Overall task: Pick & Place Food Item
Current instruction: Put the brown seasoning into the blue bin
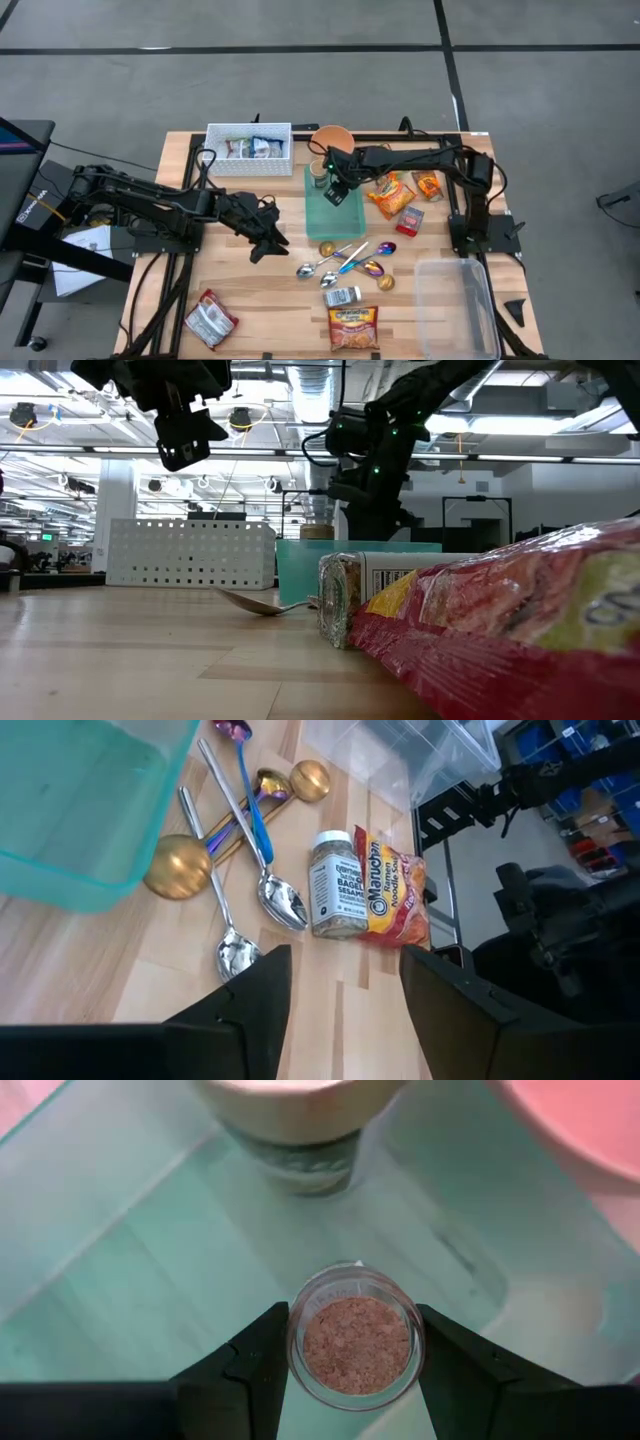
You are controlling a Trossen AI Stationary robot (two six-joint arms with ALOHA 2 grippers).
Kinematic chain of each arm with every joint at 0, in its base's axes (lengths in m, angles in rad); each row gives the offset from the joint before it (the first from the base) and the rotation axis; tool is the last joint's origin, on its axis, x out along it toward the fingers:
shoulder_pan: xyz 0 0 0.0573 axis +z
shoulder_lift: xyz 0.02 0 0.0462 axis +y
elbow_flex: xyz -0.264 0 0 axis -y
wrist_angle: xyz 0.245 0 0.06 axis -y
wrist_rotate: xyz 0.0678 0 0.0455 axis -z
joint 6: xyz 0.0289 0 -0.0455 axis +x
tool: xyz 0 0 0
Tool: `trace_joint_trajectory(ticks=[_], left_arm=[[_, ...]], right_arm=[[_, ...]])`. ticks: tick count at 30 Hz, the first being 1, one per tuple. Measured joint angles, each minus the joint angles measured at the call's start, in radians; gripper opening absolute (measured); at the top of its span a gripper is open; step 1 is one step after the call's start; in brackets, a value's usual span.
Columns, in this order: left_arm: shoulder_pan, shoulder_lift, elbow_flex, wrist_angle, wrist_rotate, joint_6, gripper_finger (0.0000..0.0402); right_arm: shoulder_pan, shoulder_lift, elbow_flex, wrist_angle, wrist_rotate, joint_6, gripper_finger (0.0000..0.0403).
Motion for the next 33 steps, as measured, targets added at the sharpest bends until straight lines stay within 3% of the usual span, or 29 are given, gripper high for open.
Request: trace_joint_trajectory(ticks=[33], left_arm=[[0.000, 0.000, 0.000, 0.000, 0.000, -0.054, 0.0182]], right_arm=[[-0.057, 0.000, 0.000, 0.049, -0.031, -0.165, 0.0173]])
